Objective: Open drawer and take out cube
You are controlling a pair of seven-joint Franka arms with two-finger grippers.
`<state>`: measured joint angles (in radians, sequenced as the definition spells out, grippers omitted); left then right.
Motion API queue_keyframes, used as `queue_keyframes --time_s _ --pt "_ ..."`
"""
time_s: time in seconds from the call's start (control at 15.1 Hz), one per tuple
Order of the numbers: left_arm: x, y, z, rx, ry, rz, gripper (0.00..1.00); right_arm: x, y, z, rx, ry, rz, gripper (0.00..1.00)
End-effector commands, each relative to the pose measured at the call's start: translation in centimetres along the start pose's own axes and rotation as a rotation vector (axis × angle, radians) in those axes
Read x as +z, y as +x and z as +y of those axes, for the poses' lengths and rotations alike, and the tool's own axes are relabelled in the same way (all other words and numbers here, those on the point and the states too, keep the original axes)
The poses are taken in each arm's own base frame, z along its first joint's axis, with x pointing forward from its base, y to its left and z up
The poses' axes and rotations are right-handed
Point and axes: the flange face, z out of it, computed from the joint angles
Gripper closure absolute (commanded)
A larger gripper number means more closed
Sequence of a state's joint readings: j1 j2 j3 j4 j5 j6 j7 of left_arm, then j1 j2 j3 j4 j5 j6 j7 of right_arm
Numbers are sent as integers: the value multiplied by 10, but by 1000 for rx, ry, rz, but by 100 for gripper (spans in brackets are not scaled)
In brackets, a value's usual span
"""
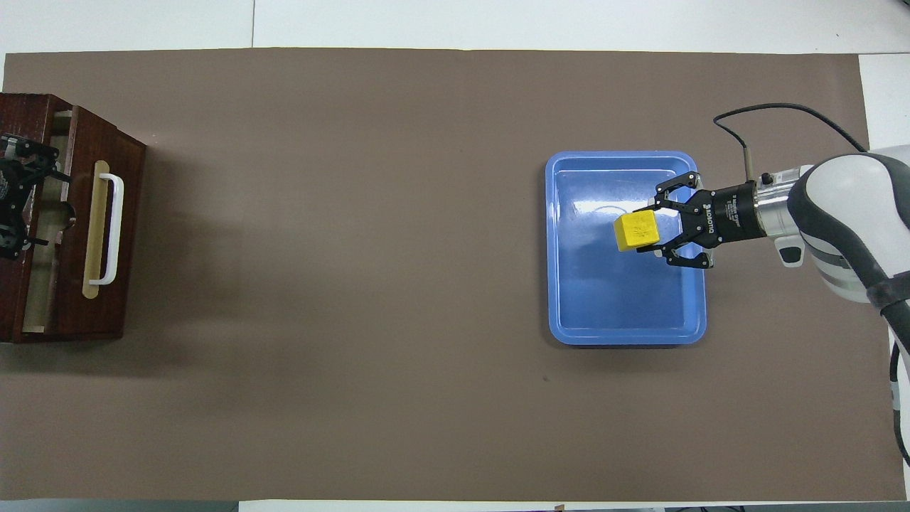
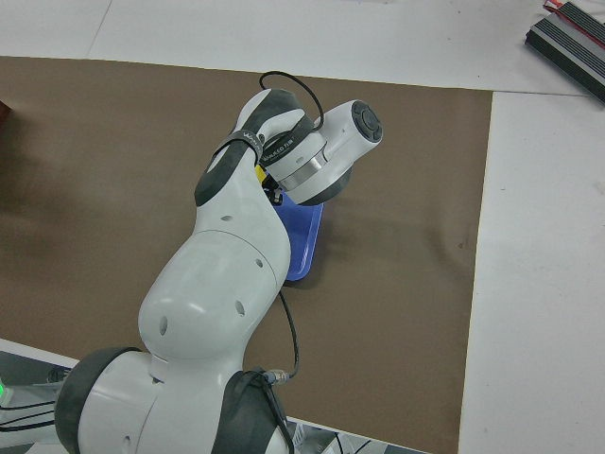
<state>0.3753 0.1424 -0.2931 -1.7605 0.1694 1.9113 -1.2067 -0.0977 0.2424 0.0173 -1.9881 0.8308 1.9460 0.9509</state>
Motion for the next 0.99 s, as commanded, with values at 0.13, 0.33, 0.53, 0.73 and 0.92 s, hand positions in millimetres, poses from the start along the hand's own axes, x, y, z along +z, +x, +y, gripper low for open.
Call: queue_keyframes --time_s 0.13,0.33,0.53,0.73,0.92 --pt "-10 3 -12 3 10 30 0 37 3 27 6 -20 38 100" --pt "-22 -9 -8 -33 6 -9 0 58 2 41 27 -10 31 100" --pt "-19 -37 -4 -131 6 -13 0 78 -6 49 35 0 32 100" --pt "-5 -56 -11 -147 -14 2 0 83 -3 59 38 17 -4 100" --pt "10 -58 -17 -143 -14 4 0 87 2 71 15 11 -1 100"
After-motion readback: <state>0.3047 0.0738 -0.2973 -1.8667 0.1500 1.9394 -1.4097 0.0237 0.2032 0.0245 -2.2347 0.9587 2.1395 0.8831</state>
